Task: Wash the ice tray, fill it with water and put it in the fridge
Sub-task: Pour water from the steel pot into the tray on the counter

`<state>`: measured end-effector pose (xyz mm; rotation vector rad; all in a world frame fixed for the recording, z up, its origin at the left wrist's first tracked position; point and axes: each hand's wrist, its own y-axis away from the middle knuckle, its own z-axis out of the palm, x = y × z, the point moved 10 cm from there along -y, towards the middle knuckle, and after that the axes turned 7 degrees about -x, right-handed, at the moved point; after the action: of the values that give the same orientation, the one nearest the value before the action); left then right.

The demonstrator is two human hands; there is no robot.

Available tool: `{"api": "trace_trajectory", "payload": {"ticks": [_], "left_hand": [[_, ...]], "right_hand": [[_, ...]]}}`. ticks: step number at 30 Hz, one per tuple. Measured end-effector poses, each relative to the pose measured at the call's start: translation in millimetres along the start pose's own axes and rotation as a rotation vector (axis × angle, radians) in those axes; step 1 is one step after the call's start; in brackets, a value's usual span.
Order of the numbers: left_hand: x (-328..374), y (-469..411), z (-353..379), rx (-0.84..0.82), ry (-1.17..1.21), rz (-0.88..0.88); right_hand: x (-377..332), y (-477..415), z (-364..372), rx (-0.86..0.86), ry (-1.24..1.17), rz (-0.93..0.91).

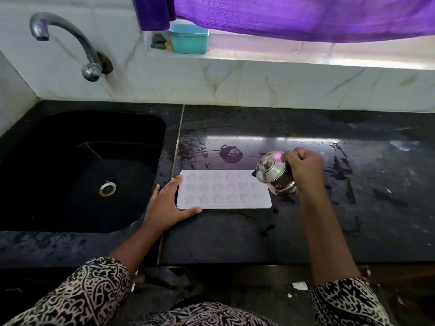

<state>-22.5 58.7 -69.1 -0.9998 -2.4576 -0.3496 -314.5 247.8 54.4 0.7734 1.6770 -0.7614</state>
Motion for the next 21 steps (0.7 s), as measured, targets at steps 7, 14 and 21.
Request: {"api": "trace_trajectory", "payload": {"ticks": [7, 14, 21], "left_hand": [[0.8, 0.2, -0.5, -0.003, -0.003, 0.000], [2.0, 1.4, -1.8, 0.001, 0.008, -0.001], [1.6, 0.8, -1.2, -0.006, 0.003, -0.005]], "right_hand": [[-6.9, 0.6, -3.4, 0.004, 0.032, -0.017], [-12.6, 0.7, -5.8, 0.008, 0.025, -0.023], [-16.9, 1.5, -7.1, 0.022, 0.030, -0.025]]}}
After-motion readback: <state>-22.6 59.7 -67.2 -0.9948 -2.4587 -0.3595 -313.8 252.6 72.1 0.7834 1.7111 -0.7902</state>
